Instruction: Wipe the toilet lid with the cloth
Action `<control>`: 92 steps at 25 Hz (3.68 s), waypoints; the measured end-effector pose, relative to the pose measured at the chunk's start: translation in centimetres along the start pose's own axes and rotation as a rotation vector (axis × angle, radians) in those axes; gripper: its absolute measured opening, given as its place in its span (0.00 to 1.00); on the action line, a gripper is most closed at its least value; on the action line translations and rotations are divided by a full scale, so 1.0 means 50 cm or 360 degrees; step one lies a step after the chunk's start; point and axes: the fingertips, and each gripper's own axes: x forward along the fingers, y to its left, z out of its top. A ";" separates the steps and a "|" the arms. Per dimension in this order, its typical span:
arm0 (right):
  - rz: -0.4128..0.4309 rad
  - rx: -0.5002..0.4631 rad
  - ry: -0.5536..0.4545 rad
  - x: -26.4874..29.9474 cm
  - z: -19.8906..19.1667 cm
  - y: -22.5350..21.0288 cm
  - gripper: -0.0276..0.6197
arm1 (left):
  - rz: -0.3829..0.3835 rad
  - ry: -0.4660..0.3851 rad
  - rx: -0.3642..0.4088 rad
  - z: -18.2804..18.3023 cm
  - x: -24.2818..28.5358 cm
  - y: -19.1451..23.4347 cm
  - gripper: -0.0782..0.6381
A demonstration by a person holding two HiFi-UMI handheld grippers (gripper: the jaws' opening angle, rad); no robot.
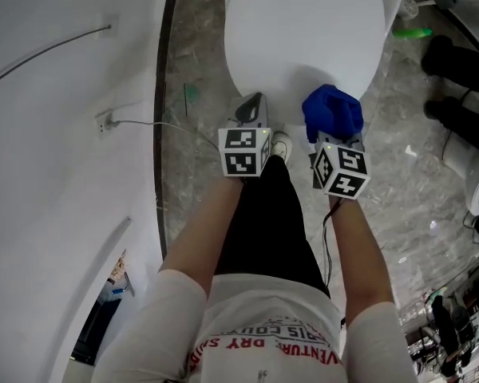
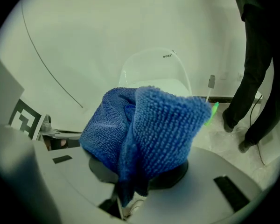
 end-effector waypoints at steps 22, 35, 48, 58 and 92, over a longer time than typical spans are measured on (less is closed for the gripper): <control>0.0122 0.0170 0.0165 0.008 0.055 0.006 0.19 | -0.0049 -0.0097 0.0106 0.086 -0.028 0.000 0.12; 0.0260 -0.0032 0.0091 0.095 0.336 0.132 0.19 | -0.0264 -0.0514 0.0115 0.403 -0.089 0.038 0.12; 0.0385 0.0050 0.0306 0.359 0.457 0.276 0.19 | -0.0322 -0.0424 0.0014 0.524 -0.010 0.255 0.12; 0.0358 -0.0001 0.0427 0.490 0.460 0.254 0.19 | -0.0339 -0.0380 -0.0064 0.548 0.083 0.310 0.12; 0.0393 0.0103 0.0413 0.403 0.453 -0.043 0.19 | -0.0274 -0.0321 -0.0061 0.551 0.162 0.073 0.12</control>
